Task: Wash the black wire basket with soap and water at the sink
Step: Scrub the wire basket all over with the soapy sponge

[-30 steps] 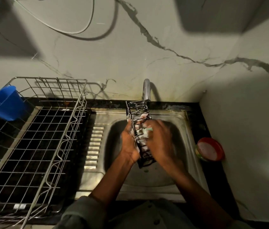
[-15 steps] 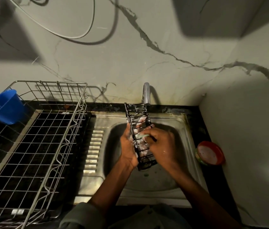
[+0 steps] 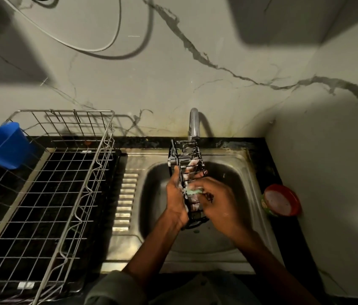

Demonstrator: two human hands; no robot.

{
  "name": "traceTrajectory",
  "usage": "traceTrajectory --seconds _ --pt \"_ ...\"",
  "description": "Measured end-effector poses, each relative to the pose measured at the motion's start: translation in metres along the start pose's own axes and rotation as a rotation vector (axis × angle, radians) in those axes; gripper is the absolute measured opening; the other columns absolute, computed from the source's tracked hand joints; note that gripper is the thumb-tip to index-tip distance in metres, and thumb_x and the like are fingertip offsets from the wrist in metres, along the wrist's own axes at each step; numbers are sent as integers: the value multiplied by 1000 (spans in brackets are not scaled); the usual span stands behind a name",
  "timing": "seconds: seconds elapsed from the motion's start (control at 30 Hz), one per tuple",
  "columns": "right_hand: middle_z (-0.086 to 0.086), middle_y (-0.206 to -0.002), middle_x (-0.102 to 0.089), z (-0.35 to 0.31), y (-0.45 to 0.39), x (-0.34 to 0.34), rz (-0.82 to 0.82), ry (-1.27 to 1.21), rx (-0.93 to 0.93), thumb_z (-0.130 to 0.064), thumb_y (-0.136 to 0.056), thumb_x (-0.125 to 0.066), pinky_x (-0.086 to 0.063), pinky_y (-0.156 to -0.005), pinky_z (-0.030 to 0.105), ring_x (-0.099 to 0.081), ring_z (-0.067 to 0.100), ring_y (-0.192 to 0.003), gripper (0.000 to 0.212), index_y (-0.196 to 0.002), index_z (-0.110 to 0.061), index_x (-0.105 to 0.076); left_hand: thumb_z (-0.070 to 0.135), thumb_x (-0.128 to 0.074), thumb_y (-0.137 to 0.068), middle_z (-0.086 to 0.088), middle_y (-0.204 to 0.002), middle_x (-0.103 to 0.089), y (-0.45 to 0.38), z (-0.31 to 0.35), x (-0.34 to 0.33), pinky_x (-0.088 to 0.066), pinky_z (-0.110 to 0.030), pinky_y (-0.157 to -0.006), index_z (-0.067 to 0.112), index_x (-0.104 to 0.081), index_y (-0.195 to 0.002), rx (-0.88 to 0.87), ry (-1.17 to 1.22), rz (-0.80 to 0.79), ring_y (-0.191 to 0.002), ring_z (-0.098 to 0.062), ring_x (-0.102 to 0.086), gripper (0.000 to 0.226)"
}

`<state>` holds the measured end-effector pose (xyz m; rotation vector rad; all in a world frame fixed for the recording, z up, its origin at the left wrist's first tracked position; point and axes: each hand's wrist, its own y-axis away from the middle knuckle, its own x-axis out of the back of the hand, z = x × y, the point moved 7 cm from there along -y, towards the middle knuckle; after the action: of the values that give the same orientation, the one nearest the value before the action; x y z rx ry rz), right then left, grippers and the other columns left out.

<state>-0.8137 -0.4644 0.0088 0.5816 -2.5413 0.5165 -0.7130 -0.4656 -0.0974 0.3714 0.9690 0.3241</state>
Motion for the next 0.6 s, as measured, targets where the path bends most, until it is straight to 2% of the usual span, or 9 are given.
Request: traceTrajectory --seconds 0.03,0.1,0.17,0.23,0.3,0.37,0.43,0.5,0.6 --pt "-8 -105 -72 -3 -1 -7 -26 -21 -9 11 -79 -70 -56 -88 25 -67 3 -100 38 -103 -18 -76 61 -53 -99 -18 -120 -70 1 -3 -1 -50 -46 -105 11 -78 -118 9 4 17 -103 -30 -70 59" --pt "-8 -104 -72 0 -15 -10 30 -50 -64 8 -81 -69 -59 -85 30 -69 4 -97 37 -103 -20 -74 52 -53 -101 -14 -100 -75 4 -8 -7 -56 -37 -90 10 -80 -101 20 59 11 -90 -25 -73 51" --pt "-9 -103 -73 9 -32 -2 151 -55 -147 5 -83 -69 -60 -85 32 -69 3 -94 36 -106 -22 -73 46 -48 -105 -15 -100 -76 6 -12 -15 -59 -34 -83 7 -80 -102 56 96 -19 -88 -26 -75 51" --pt "-9 -102 -74 12 -43 5 215 -71 -232 3 -84 -71 -60 -85 30 -69 0 -92 34 -108 -22 -73 42 -44 -105 -16 -104 -76 7 -13 -17 -59 -34 -83 4 -77 -109 61 75 -17 -90 -28 -75 50" --pt "-10 -97 -75 8 -45 2 116 -43 -215 -1 -85 -73 -60 -83 27 -69 -2 -88 28 -103 -22 -75 44 -46 -104 -17 -105 -75 9 -9 -16 -58 -36 -86 4 -74 -113 66 88 -23 -93 -29 -72 49" --pt "-11 -96 -75 5 -36 -7 -76 17 -161 -4 -85 -75 -59 -82 25 -68 -4 -88 25 -101 -24 -76 50 -50 -102 -18 -104 -74 10 -3 -13 -56 -38 -88 5 -73 -111 61 95 -24 -94 -30 -71 52" --pt "-11 -100 -76 17 -26 -5 -178 86 -196 -7 -84 -77 -57 -80 21 -68 -4 -89 26 -101 -26 -76 54 -50 -101 -19 -105 -73 9 1 -8 -56 -41 -87 4 -74 -113 42 74 -22 -93 -32 -71 57" --pt "-7 -101 -77 35 -25 12 -79 198 -271 -8 -84 -77 -52 -74 16 -69 2 -89 24 -101 -25 -77 58 -50 -99 -18 -113 -72 7 3 -5 -57 -44 -87 5 -71 -127 30 34 3 -94 -35 -72 64" --pt "-3 -96 -78 40 -24 28 102 415 -273 -5 -80 -76 -58 -77 31 -72 17 -88 28 -98 -26 -79 61 -43 -101 -14 -117 -72 5 6 -4 -62 -42 -72 17 -67 -138 20 -3 13 -85 -32 -74 63"
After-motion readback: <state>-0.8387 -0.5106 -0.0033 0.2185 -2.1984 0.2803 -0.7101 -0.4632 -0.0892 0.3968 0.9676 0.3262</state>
